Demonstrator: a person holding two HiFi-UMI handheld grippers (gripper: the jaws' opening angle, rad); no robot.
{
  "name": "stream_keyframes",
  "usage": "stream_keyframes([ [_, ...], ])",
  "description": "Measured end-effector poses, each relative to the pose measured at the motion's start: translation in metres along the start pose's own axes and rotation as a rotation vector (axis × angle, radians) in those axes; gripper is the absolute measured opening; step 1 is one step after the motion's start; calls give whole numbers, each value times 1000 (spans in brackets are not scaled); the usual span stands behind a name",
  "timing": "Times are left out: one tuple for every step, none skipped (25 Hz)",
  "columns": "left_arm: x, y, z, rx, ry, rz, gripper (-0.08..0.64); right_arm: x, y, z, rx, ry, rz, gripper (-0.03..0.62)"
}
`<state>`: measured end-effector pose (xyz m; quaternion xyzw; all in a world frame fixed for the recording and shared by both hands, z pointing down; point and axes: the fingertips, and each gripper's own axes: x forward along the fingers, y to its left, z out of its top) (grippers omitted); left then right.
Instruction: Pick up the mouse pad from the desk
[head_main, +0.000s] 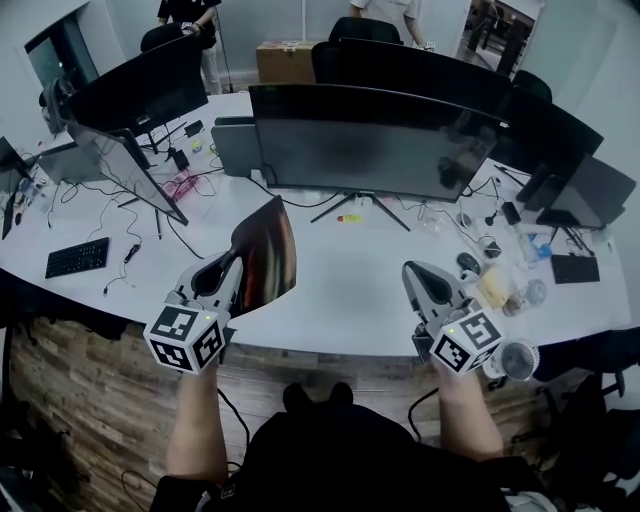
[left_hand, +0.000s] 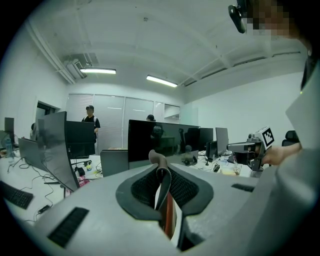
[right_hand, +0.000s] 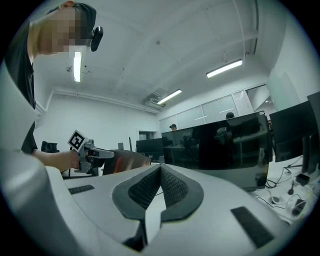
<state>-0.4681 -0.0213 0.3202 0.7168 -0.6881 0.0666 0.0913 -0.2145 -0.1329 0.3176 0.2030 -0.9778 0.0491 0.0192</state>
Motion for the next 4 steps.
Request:
stream_keyframes([
  [-2,2,-1,-2,1,6,46,1,2,0,1,1,6,3],
  [-3,3,-1,-4,1,11,46,2,3,-1,2,3,11,3],
  [-5,5,-2,-8,1,15,46,2,4,-2,3,6,14,3],
  [-6,6,-2,-11,1,20,46,2,5,-2,4,9,18,3],
])
